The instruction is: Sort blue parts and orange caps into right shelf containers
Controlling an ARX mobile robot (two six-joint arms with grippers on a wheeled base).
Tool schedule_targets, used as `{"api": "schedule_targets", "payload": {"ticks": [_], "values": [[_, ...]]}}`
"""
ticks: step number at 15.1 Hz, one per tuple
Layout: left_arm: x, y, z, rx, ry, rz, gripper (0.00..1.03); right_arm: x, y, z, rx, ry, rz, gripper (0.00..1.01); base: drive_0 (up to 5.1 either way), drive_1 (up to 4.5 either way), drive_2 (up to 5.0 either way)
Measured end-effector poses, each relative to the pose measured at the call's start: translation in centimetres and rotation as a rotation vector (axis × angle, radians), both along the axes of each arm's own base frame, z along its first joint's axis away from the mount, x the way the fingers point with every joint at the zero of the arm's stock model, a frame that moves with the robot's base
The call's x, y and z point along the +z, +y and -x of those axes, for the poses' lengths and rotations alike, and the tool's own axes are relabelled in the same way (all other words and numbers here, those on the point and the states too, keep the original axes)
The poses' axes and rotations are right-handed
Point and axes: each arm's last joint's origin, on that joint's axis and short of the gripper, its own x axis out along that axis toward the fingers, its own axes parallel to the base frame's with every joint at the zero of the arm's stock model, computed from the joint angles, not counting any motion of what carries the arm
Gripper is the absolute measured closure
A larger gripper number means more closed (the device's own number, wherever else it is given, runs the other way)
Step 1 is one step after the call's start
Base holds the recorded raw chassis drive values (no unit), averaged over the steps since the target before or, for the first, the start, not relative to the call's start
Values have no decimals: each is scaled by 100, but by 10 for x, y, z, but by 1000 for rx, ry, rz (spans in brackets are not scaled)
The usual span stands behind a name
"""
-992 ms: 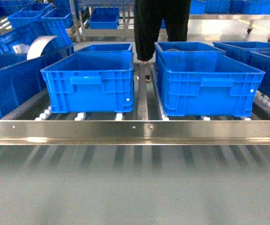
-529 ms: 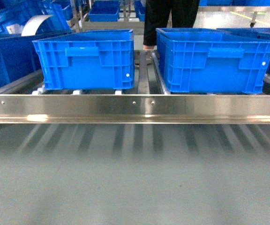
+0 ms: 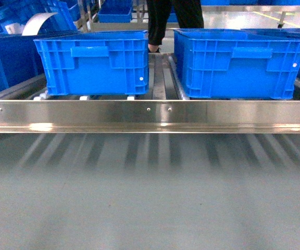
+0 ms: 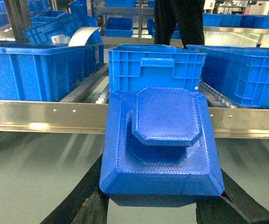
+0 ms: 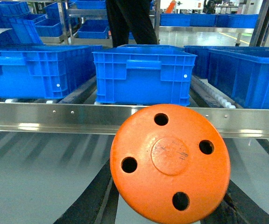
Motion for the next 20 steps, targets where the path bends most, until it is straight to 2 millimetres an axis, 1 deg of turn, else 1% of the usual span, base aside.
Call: {"api": "schedule_targets", "payload": {"ticks": [3, 20], "values": [[0, 0, 0, 0, 0, 0, 60, 0, 0, 0, 0, 0, 0, 60, 0, 0, 0], [0, 0, 0, 0, 0, 0, 60, 0, 0, 0, 0, -1, 0, 60, 6, 430, -418]]}}
